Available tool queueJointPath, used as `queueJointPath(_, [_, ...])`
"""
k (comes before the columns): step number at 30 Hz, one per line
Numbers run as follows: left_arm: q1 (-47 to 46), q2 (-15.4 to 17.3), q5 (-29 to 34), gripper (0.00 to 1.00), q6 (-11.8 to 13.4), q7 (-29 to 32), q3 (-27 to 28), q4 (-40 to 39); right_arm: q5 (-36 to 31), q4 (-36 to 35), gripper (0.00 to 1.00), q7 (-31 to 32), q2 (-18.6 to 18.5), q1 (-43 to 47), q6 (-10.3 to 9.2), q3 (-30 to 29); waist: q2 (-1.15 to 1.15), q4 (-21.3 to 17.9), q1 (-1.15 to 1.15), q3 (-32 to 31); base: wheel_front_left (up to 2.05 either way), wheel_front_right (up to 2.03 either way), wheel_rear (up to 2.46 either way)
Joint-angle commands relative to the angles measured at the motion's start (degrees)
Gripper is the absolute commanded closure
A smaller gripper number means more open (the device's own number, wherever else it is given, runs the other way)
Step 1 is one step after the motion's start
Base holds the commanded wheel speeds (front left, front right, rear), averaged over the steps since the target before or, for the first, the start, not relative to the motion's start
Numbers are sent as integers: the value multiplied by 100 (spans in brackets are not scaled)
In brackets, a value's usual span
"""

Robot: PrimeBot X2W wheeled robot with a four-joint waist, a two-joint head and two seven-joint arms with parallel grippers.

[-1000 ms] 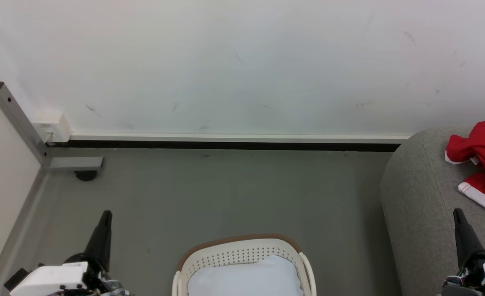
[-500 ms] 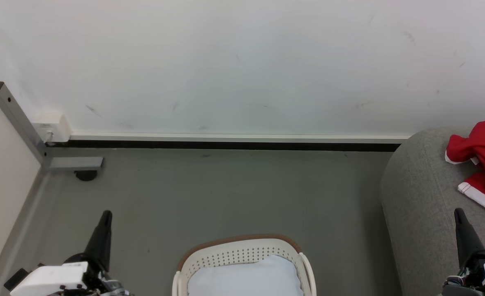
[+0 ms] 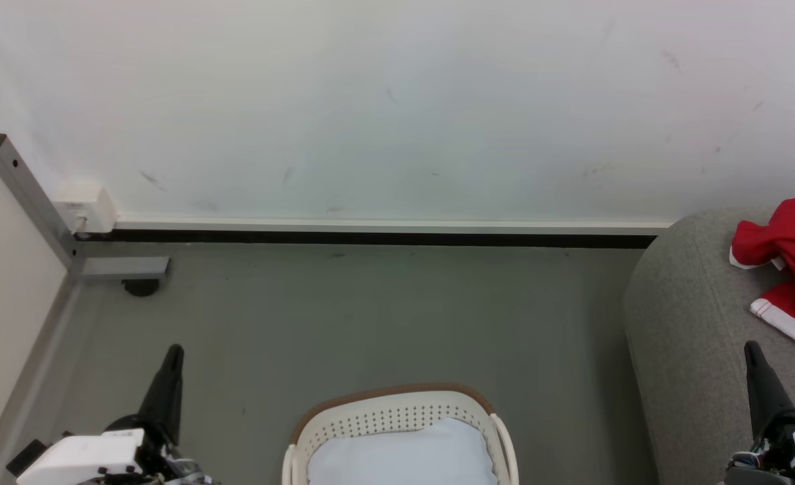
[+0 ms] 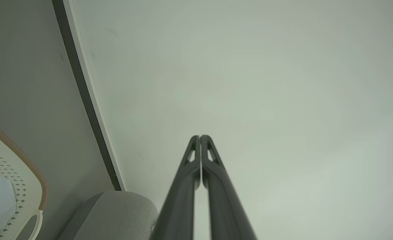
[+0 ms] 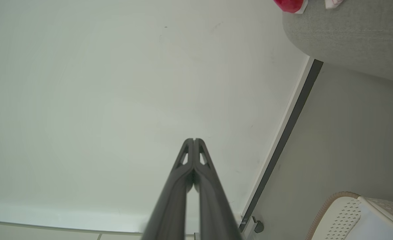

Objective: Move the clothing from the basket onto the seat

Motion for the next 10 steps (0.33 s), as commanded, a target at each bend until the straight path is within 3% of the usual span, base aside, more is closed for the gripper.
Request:
queueJointPath(1, [-32,12,-75,100,-6,12,20,-16,15,-27,100,-32,-32,-47,-14,8,0,0,0,0,0,0,0])
queueJointPath(10, [-32,12,-76,100,-6,12,20,-17,34,-33,100,-37,-48,-50,-14,23,0,0,0,0,0,0,0])
